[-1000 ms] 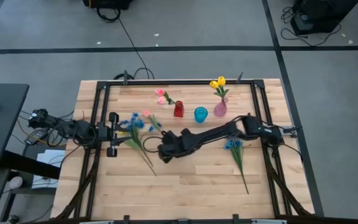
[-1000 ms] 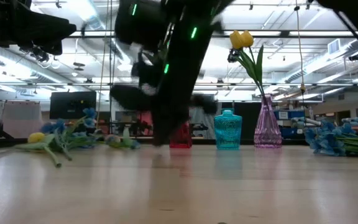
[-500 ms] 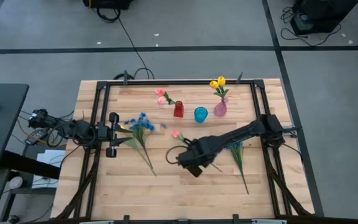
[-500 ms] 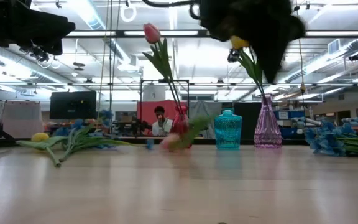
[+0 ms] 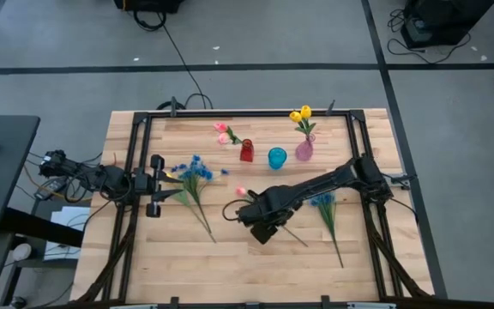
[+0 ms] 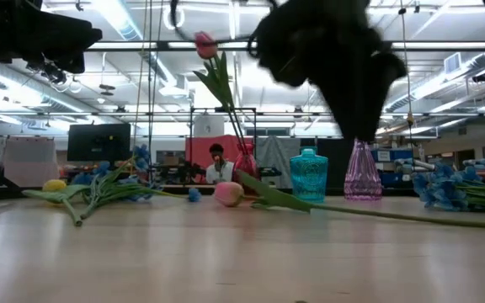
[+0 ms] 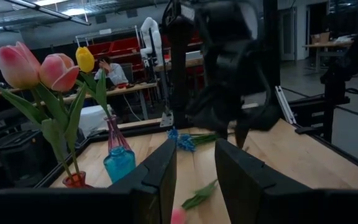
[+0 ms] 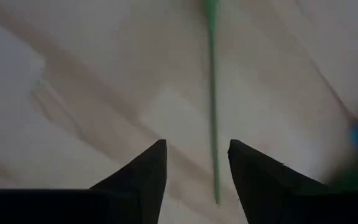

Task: Sort flowers into vase by color
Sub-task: Put the pink tulip into the red vase

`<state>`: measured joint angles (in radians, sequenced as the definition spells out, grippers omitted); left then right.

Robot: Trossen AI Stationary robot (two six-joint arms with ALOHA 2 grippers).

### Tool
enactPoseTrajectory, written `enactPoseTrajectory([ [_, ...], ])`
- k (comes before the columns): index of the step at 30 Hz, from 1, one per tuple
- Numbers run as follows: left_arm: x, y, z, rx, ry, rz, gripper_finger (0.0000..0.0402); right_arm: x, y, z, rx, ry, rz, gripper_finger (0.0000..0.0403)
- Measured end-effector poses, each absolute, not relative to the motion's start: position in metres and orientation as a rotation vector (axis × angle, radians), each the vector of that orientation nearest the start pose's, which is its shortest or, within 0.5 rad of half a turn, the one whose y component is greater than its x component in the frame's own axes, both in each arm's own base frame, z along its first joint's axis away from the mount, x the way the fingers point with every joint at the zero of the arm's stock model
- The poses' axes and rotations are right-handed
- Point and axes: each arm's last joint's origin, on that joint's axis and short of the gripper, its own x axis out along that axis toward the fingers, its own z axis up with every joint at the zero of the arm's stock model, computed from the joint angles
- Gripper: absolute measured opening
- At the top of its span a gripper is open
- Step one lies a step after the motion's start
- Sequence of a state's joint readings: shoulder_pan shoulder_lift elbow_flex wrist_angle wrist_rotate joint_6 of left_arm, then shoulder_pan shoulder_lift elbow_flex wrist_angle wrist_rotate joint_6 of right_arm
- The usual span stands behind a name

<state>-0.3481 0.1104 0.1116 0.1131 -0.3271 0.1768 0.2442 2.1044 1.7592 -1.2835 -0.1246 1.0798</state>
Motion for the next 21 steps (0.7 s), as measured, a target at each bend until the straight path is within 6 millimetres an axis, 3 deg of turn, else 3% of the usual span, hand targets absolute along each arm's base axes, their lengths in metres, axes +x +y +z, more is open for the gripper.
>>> enactPoseTrajectory([
  [8,0.094,-0.024,0.204,0.140,-0.109,-0.011,0.0115,0.412,0.075,0.165,0.650,1.579,-0.574,0.0144],
  [15,0.094,-0.024,0.204,0.141,-0.108,-0.011,0.0115,0.415,0.066,0.151,0.623,1.595,-0.592,0.0117],
  [21,0.094,-0.024,0.204,0.141,-0.108,-0.011,0.0115,0.413,0.066,0.142,0.649,1.590,-0.582,0.0046],
])
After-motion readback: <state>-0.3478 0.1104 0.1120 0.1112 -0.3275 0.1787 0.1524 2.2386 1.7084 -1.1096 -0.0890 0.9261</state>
